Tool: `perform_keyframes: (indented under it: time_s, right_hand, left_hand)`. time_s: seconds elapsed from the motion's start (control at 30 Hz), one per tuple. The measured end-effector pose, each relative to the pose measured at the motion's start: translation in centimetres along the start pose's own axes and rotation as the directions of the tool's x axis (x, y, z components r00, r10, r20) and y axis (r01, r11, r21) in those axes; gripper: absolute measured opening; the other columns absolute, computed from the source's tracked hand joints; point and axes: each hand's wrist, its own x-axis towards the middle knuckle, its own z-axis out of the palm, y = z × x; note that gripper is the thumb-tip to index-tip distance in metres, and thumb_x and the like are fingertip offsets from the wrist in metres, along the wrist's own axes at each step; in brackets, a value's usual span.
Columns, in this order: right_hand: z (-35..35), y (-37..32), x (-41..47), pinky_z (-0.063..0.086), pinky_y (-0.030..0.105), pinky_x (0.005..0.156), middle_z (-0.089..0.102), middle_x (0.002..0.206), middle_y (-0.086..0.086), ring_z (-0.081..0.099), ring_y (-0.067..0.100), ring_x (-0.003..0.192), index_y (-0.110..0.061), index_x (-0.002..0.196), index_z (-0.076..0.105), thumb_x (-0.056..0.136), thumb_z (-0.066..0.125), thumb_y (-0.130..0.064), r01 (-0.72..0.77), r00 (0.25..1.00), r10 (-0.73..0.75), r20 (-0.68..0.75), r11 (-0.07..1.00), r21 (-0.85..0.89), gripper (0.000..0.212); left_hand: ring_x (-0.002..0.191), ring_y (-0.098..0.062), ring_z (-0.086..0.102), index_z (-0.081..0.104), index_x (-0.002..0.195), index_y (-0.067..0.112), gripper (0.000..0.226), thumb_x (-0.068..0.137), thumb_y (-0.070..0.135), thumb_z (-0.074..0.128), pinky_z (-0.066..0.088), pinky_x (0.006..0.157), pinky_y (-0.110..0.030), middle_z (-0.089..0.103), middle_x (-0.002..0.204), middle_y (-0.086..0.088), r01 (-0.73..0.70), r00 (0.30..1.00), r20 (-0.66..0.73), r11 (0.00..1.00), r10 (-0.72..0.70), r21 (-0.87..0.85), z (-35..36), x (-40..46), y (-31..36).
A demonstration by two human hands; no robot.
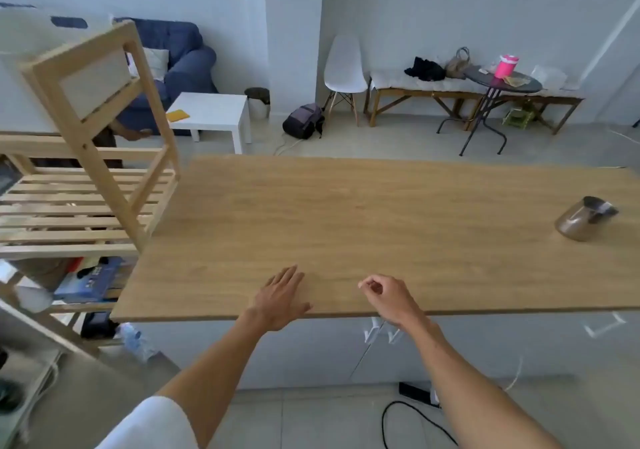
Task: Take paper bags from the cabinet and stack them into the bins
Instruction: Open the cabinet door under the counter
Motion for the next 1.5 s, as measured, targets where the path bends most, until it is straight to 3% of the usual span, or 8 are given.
perform_keyframes:
  time_s: [0.17,0.37,0.47,0.63,0.8,1.2,1.4,1.5]
  right_hand:
    - [2.0,6.1,-2.9,0.043,0.029,0.059,0.067,0.071,-0.003,0.056,0.010,0.061,-0.019,0.076,0.070,0.095,0.058,-0.045,-0.145,0.989,0.145,0.009,0.983,0.114,0.035]
    - [5.0,10.7,-3.3,0.050,0.032,0.091,0.067,0.111,0.000,0.064,0.021,0.109,-0.022,0.120,0.068,0.102,0.054,-0.043,-0.350,0.934,0.331,0.136,0.925,0.149,0.031]
    - [6.6,10.5,-2.1,0.044,0.031,0.092,0.064,0.126,0.005,0.059,0.028,0.123,-0.020,0.132,0.064,0.105,0.048,-0.045,-0.377,0.923,0.350,0.162,0.908,0.183,0.040]
    - [8.9,9.7,-0.8,0.041,0.035,0.077,0.066,0.099,0.008,0.059,0.022,0.086,-0.011,0.119,0.063,0.110,0.036,-0.037,-0.392,0.920,0.378,0.107,0.880,0.269,0.039]
    - [10.1,10.0,-0.9,0.040,0.035,0.081,0.064,0.101,0.008,0.058,0.027,0.094,-0.013,0.116,0.061,0.110,0.037,-0.038,-0.394,0.915,0.401,0.047,0.864,0.313,0.035]
    - [10.9,10.7,-5.1,0.040,0.031,0.060,0.065,0.087,0.004,0.056,0.016,0.071,-0.015,0.093,0.060,0.108,0.042,-0.035,-0.371,0.919,0.394,0.000,0.865,0.339,0.031]
    - [11.7,10.7,-7.5,0.039,0.034,0.059,0.068,0.086,0.007,0.058,0.023,0.072,-0.015,0.085,0.058,0.106,0.045,-0.037,-0.375,0.910,0.413,-0.030,0.853,0.364,0.033]
    - [12.3,10.8,-8.9,0.040,0.034,0.061,0.069,0.087,0.010,0.060,0.023,0.074,-0.013,0.087,0.060,0.106,0.046,-0.036,-0.361,0.909,0.414,-0.059,0.848,0.389,0.033]
  left_hand:
    - [0.152,-0.026,-0.019,-0.009,0.159,0.018,0.104,0.077,0.081,0.002,-0.011,0.123,-0.038,-0.018,0.165,-0.011,0.019,1.000,-0.016,0.998,-0.019,0.054,3.5,-0.3,1.3]
    - [0.149,-0.029,-0.024,-0.014,0.156,0.017,0.102,0.077,0.080,-0.023,-0.027,0.115,-0.034,-0.022,0.162,-0.012,0.017,0.996,-0.093,0.992,-0.005,0.124,6.1,0.0,1.0]
    - [0.152,-0.031,-0.014,-0.004,0.158,0.017,0.096,0.084,0.078,-0.016,-0.020,0.118,-0.037,-0.010,0.165,-0.014,0.008,0.991,-0.133,0.989,0.012,0.148,6.5,0.2,0.8]
    - [0.153,-0.029,-0.008,0.003,0.159,0.019,0.091,0.089,0.076,-0.009,-0.006,0.123,-0.042,-0.004,0.165,-0.013,0.022,0.986,-0.166,0.989,0.002,0.143,7.2,0.2,0.6]
    - [0.153,-0.027,-0.009,0.002,0.159,0.019,0.091,0.089,0.075,-0.009,0.003,0.125,-0.047,-0.003,0.166,-0.012,0.032,0.982,-0.188,0.988,-0.003,0.152,7.4,0.2,0.4]
    - [0.155,-0.019,-0.007,0.012,0.160,0.017,0.067,0.104,0.052,0.026,-0.005,0.125,-0.038,0.004,0.168,-0.006,0.069,0.956,-0.283,0.997,-0.074,-0.027,9.3,-3.6,2.3]
    - [0.139,-0.025,0.039,0.041,0.146,0.015,0.055,0.104,0.048,0.026,0.042,0.110,-0.045,0.045,0.147,-0.009,0.110,0.946,-0.305,0.994,-0.108,-0.011,10.9,-9.5,0.4]
    - [0.132,-0.030,0.049,0.045,0.143,0.011,0.060,0.101,0.049,0.026,0.044,0.110,-0.044,0.051,0.140,-0.013,0.176,0.943,-0.293,0.984,-0.157,0.039,10.2,-10.1,-1.7]
